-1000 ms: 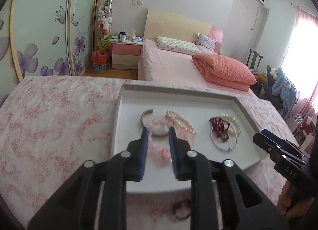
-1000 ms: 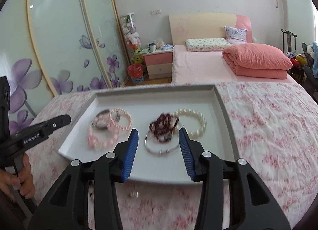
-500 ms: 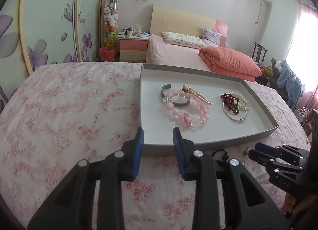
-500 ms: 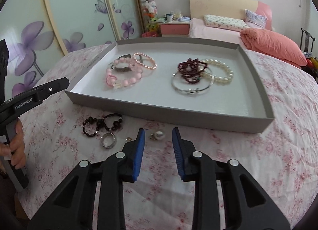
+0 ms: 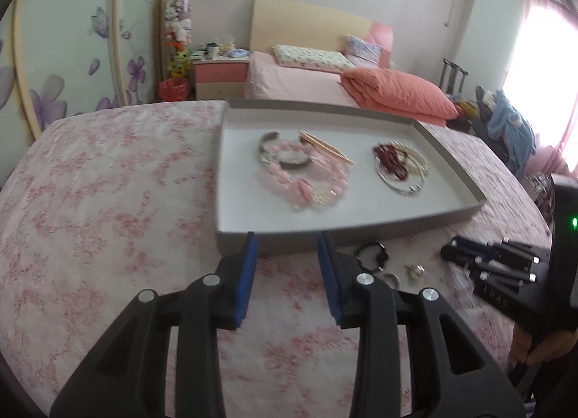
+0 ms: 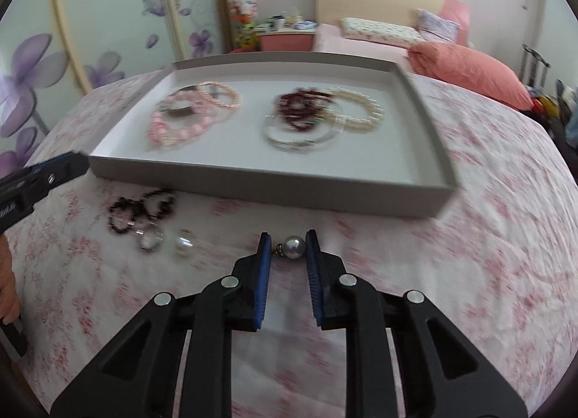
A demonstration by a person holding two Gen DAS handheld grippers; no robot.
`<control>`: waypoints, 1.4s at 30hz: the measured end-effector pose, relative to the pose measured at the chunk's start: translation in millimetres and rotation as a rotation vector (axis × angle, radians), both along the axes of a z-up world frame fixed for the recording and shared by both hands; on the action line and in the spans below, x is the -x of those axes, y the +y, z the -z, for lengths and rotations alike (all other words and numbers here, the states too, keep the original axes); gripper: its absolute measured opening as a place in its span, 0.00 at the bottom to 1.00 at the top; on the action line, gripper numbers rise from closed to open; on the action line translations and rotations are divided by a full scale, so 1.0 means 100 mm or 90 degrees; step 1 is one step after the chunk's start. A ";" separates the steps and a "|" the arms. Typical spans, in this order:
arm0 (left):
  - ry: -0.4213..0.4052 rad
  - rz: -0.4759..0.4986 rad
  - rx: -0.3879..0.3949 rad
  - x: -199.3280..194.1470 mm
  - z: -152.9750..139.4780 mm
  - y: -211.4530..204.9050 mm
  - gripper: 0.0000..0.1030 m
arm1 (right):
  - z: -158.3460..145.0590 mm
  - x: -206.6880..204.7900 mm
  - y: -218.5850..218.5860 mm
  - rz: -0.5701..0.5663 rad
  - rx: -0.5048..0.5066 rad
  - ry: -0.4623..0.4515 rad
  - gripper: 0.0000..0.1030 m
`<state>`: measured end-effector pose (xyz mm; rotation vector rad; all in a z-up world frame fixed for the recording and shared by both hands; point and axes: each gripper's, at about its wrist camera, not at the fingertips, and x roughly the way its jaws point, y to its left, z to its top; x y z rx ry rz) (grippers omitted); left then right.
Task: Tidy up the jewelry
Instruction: 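Grasp a pearl stud earring with right tool while left tool grasps black beaded bracelet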
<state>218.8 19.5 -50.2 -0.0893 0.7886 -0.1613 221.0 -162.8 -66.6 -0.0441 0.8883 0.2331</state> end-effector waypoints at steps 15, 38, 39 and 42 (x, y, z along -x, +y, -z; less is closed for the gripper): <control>0.077 0.075 -0.041 -0.05 0.31 -0.41 0.31 | 0.02 0.09 -0.33 0.050 -0.004 0.001 0.20; 0.078 -0.030 -0.102 0.15 0.30 0.01 0.06 | 0.02 0.09 -0.33 0.050 -0.004 0.001 0.20; 0.078 -0.035 -0.099 0.17 0.30 0.04 0.06 | 0.02 0.09 -0.33 0.050 -0.003 0.001 0.20; 0.068 -0.046 -0.098 0.23 0.31 0.09 0.07 | 0.02 0.09 -0.33 0.050 -0.004 0.001 0.20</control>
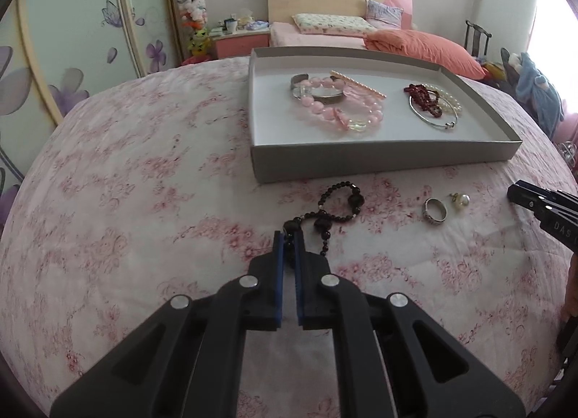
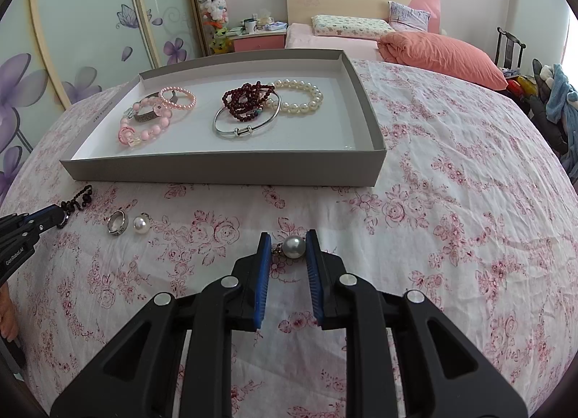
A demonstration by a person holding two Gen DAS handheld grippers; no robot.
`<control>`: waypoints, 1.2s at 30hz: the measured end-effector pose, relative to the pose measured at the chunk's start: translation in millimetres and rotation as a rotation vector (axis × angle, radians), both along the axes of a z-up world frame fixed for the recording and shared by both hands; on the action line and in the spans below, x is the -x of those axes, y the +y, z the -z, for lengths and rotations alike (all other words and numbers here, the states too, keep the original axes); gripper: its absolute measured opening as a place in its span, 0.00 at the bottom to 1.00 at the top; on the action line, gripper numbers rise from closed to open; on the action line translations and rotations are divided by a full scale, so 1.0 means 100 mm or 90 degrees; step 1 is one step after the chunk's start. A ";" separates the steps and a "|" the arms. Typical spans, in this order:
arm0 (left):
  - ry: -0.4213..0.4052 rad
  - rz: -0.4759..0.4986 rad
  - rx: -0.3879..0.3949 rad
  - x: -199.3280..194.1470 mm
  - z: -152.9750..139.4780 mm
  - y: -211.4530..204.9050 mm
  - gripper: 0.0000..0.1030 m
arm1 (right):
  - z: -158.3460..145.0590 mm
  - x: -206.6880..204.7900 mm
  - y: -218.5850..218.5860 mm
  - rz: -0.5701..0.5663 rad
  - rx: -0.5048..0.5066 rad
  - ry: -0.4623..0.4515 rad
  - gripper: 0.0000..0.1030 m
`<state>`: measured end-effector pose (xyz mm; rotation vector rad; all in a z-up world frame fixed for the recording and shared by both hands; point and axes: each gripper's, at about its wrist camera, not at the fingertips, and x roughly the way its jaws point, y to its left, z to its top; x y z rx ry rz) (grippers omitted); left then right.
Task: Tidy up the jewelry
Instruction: 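Grasp a pearl stud earring with right tool while left tool grasps black beaded bracelet, then put pearl earring in tray with right tool while left tool places black bracelet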
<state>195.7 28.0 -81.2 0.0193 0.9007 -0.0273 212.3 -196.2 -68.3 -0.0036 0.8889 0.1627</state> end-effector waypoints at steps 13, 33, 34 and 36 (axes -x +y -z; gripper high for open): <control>0.001 -0.010 0.011 0.01 0.00 0.01 0.08 | 0.00 0.00 -0.01 0.000 0.003 0.000 0.20; 0.001 -0.010 0.008 0.01 0.00 0.00 0.08 | 0.00 0.00 -0.01 0.001 0.001 0.000 0.20; 0.001 -0.010 0.008 0.01 0.00 0.00 0.08 | 0.00 0.00 0.00 0.001 0.000 0.000 0.20; 0.001 -0.010 0.008 0.01 -0.01 0.00 0.08 | 0.00 0.00 0.00 0.000 -0.002 0.000 0.20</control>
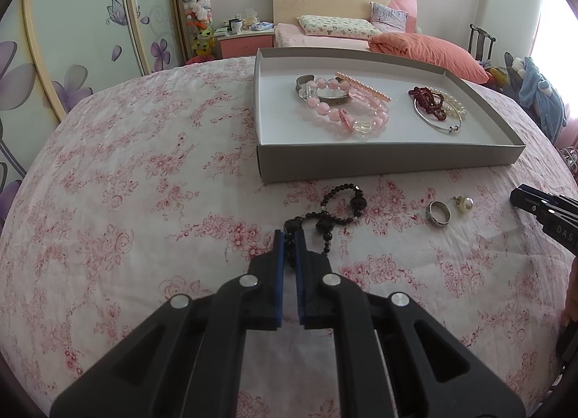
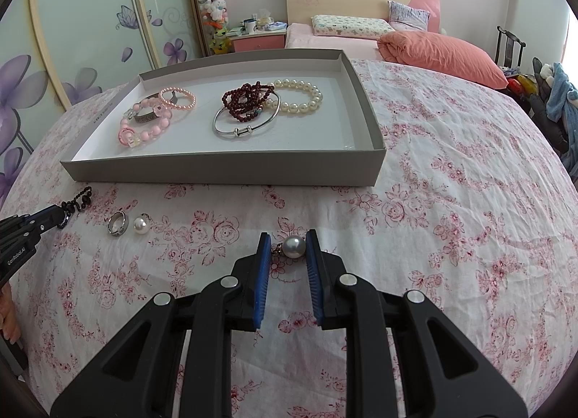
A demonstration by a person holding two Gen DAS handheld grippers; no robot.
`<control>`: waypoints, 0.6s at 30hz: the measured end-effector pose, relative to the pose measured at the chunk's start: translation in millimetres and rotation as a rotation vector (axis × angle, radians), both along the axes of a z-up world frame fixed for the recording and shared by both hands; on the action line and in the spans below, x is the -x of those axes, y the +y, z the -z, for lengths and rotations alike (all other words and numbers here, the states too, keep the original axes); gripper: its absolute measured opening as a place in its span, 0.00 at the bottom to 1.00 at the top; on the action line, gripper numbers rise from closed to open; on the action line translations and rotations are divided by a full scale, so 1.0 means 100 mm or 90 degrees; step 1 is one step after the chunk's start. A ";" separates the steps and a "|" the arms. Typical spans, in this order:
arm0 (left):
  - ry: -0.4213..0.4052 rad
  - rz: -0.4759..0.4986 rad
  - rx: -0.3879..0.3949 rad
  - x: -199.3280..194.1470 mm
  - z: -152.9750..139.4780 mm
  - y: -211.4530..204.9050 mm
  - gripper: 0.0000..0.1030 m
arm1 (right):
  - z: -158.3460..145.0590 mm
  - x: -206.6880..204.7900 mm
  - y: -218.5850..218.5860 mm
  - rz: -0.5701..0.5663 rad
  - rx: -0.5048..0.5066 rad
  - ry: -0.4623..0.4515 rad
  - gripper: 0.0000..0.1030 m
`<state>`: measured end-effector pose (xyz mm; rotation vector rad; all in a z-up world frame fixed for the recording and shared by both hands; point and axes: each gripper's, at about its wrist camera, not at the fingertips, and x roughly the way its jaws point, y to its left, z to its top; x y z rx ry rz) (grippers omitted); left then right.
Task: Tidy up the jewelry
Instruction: 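Put pearl earring in tray with right tool while left tool places black bracelet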
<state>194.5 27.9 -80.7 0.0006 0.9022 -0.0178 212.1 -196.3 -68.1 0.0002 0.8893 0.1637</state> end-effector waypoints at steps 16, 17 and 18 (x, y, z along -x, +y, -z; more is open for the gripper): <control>-0.049 -0.008 0.061 0.19 -0.23 0.12 0.06 | -0.30 0.18 -0.03 -0.002 -0.064 -0.079 0.16; -0.064 -0.006 0.068 0.22 -0.30 0.12 0.06 | -0.35 0.18 -0.04 -0.002 -0.069 -0.087 0.16; -0.076 -0.004 0.073 0.23 -0.36 0.11 0.06 | -0.39 0.20 -0.04 -0.002 -0.074 -0.097 0.16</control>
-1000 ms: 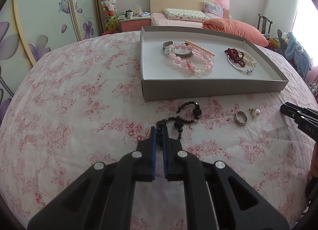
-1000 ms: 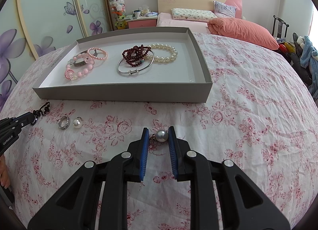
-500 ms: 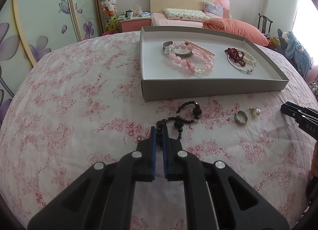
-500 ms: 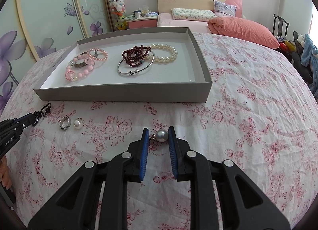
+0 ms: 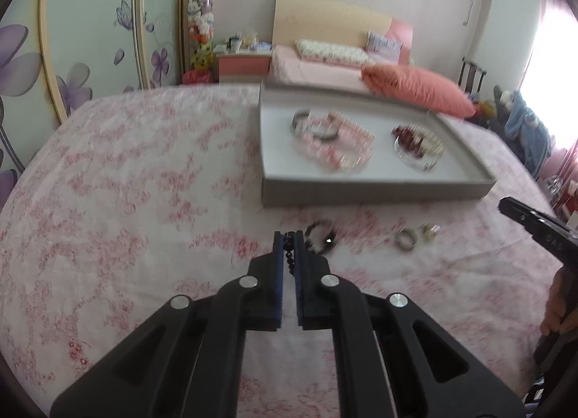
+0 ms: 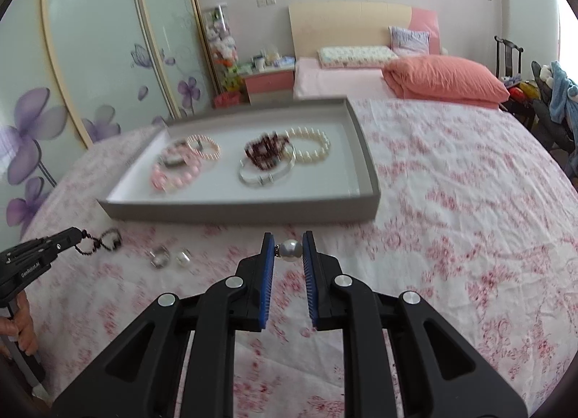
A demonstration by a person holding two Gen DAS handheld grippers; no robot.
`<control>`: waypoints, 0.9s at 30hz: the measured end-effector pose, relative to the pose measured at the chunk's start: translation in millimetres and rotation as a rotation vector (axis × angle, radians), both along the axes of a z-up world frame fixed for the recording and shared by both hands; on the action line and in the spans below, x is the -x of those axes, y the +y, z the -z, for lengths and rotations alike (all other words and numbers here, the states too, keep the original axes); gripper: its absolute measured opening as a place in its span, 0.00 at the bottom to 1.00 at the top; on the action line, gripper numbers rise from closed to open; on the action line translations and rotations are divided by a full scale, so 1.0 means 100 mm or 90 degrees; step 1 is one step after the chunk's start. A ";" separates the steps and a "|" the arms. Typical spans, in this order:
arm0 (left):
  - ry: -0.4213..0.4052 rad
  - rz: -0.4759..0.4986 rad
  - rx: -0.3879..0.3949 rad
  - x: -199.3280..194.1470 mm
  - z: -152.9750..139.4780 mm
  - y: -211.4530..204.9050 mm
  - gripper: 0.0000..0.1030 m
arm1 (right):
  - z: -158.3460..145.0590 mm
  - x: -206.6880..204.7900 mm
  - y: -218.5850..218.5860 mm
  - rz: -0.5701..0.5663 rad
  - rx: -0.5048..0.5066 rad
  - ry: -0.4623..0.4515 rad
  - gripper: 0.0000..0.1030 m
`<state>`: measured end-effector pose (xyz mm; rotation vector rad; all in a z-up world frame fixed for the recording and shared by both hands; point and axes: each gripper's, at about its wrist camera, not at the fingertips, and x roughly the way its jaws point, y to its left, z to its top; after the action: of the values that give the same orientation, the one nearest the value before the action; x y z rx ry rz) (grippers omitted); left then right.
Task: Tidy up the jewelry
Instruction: 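Put pearl earring in tray with right tool while left tool places black bracelet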
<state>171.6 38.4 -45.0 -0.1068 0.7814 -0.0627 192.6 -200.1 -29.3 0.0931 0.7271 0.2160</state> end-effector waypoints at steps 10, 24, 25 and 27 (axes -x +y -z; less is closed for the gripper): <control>-0.127 0.029 0.032 0.13 -0.62 -0.20 0.06 | -0.54 0.12 0.13 -0.004 -0.006 -0.135 0.16; -0.191 0.035 0.027 -0.10 -1.03 -0.41 0.06 | -0.83 0.11 0.29 -0.003 0.000 -0.229 0.16; -0.192 0.035 0.026 -0.13 -1.03 -0.42 0.06 | -0.84 0.09 0.29 -0.002 -0.003 -0.233 0.16; -0.193 0.034 0.027 -0.17 -1.04 -0.43 0.06 | -0.86 0.06 0.30 0.000 -0.005 -0.238 0.16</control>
<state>188.6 -4.6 59.0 -0.1128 0.4809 -0.1427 186.3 -170.6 56.8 0.0574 0.3539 0.2278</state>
